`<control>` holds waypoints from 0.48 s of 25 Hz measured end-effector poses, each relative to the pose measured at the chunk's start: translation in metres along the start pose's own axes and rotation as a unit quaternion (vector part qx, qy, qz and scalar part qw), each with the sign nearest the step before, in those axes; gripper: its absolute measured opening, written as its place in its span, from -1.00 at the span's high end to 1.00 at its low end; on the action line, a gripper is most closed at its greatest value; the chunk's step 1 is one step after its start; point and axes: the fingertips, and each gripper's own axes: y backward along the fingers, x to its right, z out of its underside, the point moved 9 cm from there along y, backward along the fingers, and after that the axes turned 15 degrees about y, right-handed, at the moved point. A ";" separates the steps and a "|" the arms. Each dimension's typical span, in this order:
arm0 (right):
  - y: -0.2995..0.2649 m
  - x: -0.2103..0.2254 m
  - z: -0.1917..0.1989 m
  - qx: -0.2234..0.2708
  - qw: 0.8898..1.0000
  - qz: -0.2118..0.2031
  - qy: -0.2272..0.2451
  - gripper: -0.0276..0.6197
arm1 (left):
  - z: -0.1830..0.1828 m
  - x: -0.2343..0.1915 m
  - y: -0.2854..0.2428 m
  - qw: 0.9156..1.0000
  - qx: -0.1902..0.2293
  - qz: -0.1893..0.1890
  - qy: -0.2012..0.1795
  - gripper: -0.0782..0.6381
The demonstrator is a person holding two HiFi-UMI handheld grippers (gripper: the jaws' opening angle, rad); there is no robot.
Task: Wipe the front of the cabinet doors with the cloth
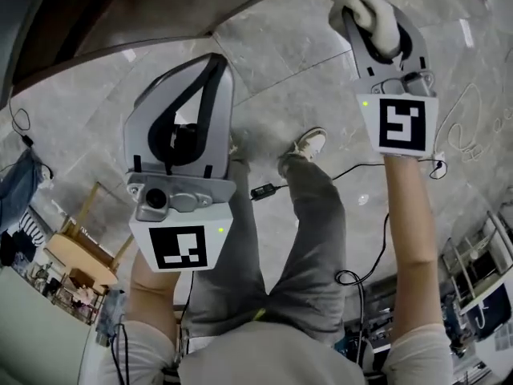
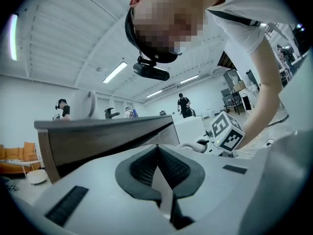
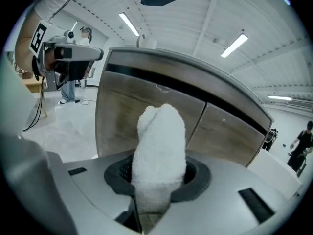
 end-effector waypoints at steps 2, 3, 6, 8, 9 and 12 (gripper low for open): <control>0.015 0.006 -0.033 0.001 1.000 -0.009 0.015 0.50 | -0.032 -0.010 0.014 1.000 -0.001 -0.008 -0.005 0.73; 0.022 0.008 -0.049 0.001 1.000 -0.014 0.021 0.50 | -0.047 -0.015 0.022 1.000 -0.002 -0.013 -0.010 0.73; 0.042 0.016 -0.096 0.000 0.999 -0.027 0.025 0.50 | -0.091 -0.031 0.043 0.999 -0.004 -0.029 -0.024 0.73; 0.058 0.023 -0.128 0.002 0.999 -0.036 0.029 0.50 | -0.119 -0.037 0.056 0.999 -0.004 -0.046 -0.023 0.73; 0.067 0.027 -0.143 0.001 0.999 -0.039 0.028 0.50 | -0.133 -0.039 0.064 0.998 -0.004 -0.054 -0.018 0.73; 0.097 0.039 -0.187 -0.004 0.999 -0.038 0.006 0.50 | -0.174 -0.041 0.084 0.998 -0.001 -0.065 0.000 0.73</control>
